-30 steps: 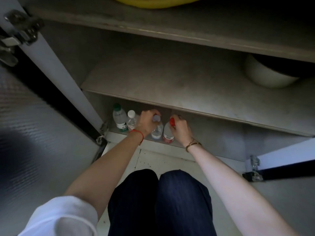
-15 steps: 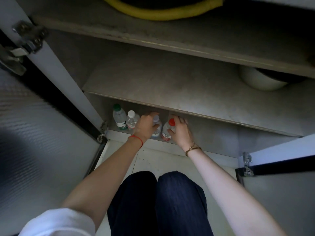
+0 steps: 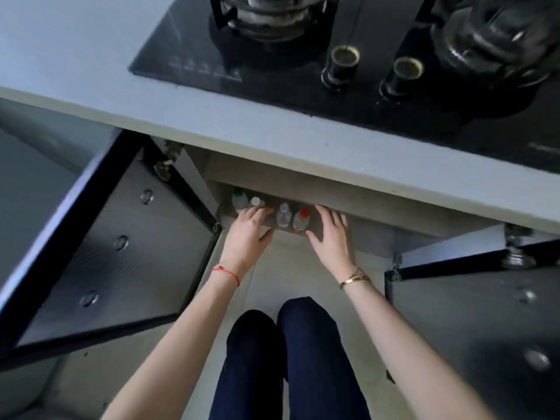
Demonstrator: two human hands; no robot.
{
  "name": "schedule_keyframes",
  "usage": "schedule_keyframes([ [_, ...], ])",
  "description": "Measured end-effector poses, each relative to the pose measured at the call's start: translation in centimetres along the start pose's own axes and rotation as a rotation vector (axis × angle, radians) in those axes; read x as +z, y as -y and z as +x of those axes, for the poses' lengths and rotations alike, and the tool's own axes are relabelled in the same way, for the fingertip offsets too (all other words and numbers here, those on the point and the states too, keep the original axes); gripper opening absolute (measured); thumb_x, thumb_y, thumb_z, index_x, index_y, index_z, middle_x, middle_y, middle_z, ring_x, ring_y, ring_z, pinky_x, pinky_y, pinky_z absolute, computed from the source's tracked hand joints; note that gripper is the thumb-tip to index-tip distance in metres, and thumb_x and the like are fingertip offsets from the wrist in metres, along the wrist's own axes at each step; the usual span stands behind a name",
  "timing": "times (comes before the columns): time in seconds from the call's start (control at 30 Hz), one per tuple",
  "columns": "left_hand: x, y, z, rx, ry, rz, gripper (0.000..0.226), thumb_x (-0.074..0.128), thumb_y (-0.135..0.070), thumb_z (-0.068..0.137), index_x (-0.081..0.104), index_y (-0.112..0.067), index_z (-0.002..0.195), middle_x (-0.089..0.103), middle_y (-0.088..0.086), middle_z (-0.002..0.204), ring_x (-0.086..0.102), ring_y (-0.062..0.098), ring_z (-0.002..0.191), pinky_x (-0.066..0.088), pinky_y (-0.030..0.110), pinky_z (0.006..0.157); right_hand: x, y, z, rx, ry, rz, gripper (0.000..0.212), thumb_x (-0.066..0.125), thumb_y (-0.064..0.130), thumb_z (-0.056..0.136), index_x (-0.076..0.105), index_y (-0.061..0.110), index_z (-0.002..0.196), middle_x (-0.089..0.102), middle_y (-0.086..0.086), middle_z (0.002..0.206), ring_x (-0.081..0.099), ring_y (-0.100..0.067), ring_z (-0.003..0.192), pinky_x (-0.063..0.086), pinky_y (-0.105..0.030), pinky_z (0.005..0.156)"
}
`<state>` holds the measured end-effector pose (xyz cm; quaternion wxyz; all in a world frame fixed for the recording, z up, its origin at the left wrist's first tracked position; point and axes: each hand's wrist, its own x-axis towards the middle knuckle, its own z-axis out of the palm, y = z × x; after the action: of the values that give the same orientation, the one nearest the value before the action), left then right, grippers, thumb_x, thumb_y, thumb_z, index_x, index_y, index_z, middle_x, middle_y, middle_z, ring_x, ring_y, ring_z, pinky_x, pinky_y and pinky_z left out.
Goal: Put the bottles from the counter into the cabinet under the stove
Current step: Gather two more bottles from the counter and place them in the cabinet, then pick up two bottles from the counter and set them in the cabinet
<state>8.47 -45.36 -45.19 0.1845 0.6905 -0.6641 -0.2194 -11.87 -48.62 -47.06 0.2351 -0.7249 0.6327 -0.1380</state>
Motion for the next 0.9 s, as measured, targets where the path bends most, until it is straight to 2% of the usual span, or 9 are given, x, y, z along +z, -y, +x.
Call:
schedule_keyframes([
  [0.1, -5.8, -3.5, -3.0, 0.014, -0.016, 0.010, 0.047, 0.065, -0.018, 0.083, 0.057, -0.017, 0.130, 0.061, 0.002, 0.129, 0.052, 0.024, 0.122, 0.045, 0.039, 0.103, -5.5, 3.2, -3.0, -0.002, 0.009, 0.014, 0.061, 0.064, 0.029, 0.089, 0.038, 0.016, 0.143, 0.048, -0.006, 0.142, 0.033, -0.030, 0.136, 0.029, -0.041, 0.113],
  [0.23, -13.3, -8.4, -7.0, 0.036, -0.078, -0.002, 0.043, 0.067, -0.015, 0.085, 0.059, -0.014, 0.128, 0.062, 0.003, 0.127, 0.054, 0.023, 0.120, 0.045, 0.034, 0.103, -13.5, 7.3, -7.1, -0.038, -0.027, 0.013, 0.062, 0.063, 0.028, 0.090, 0.037, 0.016, 0.145, 0.044, -0.004, 0.145, 0.029, -0.026, 0.139, 0.026, -0.037, 0.114],
  [0.37, -19.8, -12.6, -10.5, 0.069, -0.125, -0.017, 0.047, 0.066, -0.009, 0.081, 0.059, -0.015, 0.127, 0.062, 0.001, 0.127, 0.053, 0.021, 0.120, 0.044, 0.033, 0.104, -20.6, 10.1, -10.8, -0.061, -0.116, -0.011, 0.061, 0.065, 0.028, 0.088, 0.040, 0.015, 0.143, 0.047, -0.003, 0.143, 0.035, -0.024, 0.135, 0.031, -0.036, 0.112],
  [0.47, -23.5, -15.2, -12.8, 0.103, -0.149, 0.000, 0.048, 0.068, -0.013, 0.083, 0.057, -0.016, 0.130, 0.061, 0.001, 0.129, 0.052, 0.021, 0.123, 0.042, 0.034, 0.105, -24.9, 11.6, -13.9, -0.060, -0.177, -0.034, 0.059, 0.065, 0.028, 0.089, 0.041, 0.015, 0.142, 0.049, -0.004, 0.140, 0.037, -0.025, 0.134, 0.034, -0.036, 0.109],
  [0.63, -27.3, -18.7, -16.0, 0.152, -0.186, 0.013, 0.046, 0.066, -0.022, 0.088, 0.055, -0.017, 0.132, 0.060, 0.000, 0.130, 0.048, 0.018, 0.127, 0.039, 0.034, 0.108, -29.2, 12.2, -19.2, -0.066, -0.247, -0.046, 0.059, 0.064, 0.029, 0.088, 0.041, 0.015, 0.141, 0.050, -0.003, 0.140, 0.037, -0.025, 0.132, 0.035, -0.040, 0.111],
  [0.9, -27.7, -24.7, -19.0, 0.276, -0.131, -0.007, 0.050, 0.068, -0.019, 0.088, 0.052, -0.017, 0.135, 0.059, 0.002, 0.132, 0.046, 0.020, 0.130, 0.042, 0.044, 0.109, -33.0, 10.0, -27.9, 0.014, -0.361, -0.034, 0.060, 0.066, 0.029, 0.087, 0.042, 0.015, 0.140, 0.050, -0.002, 0.137, 0.038, -0.019, 0.131, 0.032, -0.032, 0.110],
])
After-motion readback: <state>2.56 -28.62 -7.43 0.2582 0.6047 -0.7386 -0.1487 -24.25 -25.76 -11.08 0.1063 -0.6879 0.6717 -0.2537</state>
